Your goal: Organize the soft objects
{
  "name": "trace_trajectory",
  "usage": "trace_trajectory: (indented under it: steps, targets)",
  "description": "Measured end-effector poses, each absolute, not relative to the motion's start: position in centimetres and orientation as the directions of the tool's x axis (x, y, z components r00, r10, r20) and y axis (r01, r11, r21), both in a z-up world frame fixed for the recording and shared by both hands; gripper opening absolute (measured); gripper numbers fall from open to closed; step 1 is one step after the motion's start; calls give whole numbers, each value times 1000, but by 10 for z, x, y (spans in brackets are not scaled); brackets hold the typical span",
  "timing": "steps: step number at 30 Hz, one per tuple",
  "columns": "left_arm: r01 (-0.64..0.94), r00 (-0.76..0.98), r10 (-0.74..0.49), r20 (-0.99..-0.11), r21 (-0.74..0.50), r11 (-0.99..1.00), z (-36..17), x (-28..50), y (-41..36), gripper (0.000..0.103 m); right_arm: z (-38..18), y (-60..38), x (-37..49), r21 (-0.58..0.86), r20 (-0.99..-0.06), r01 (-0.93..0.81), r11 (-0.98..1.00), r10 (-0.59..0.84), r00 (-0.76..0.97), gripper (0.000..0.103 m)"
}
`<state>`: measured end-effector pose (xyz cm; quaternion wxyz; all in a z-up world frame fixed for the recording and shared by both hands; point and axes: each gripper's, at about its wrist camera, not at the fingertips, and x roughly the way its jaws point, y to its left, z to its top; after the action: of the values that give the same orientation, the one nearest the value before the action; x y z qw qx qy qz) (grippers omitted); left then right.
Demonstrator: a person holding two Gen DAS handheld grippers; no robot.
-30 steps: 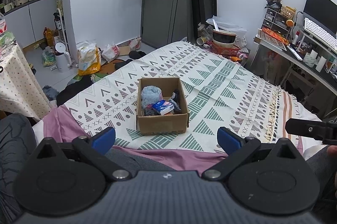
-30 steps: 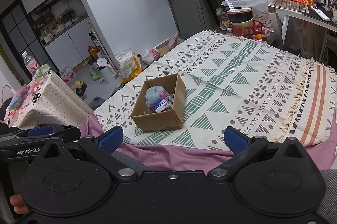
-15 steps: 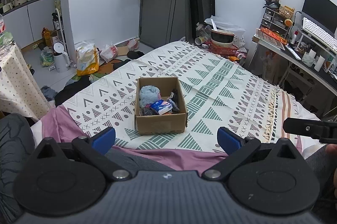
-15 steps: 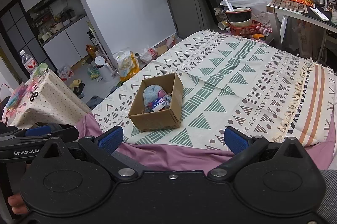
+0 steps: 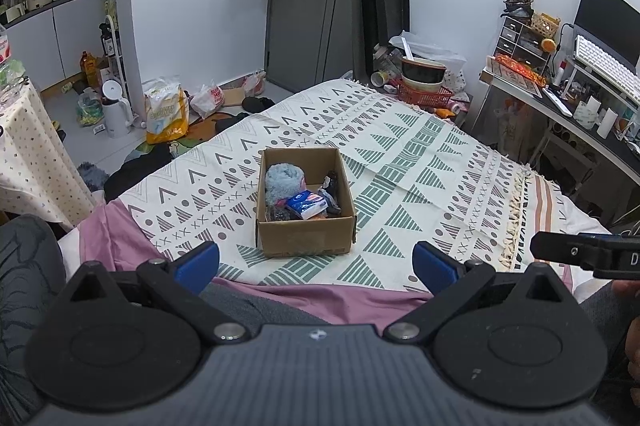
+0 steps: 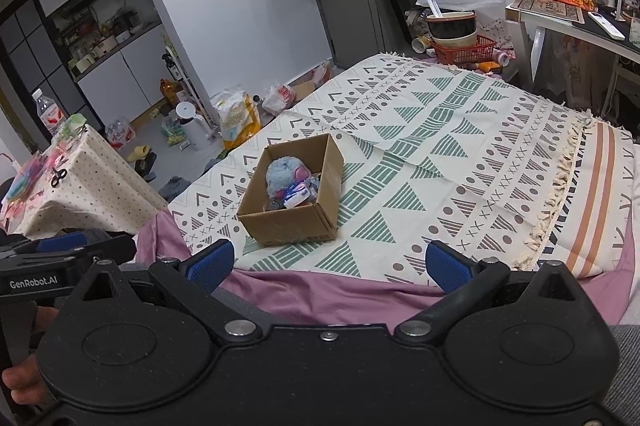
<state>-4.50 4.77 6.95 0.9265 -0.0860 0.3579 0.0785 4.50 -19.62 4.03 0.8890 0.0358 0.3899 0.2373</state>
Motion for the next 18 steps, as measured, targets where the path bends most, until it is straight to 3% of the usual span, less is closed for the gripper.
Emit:
trace_trajectory:
  steps: [18]
  targets:
    - [-214,731,84,-677,-111,971,69,-46,45,102,37,-196,46,247,-679,-397,884,450,580,103]
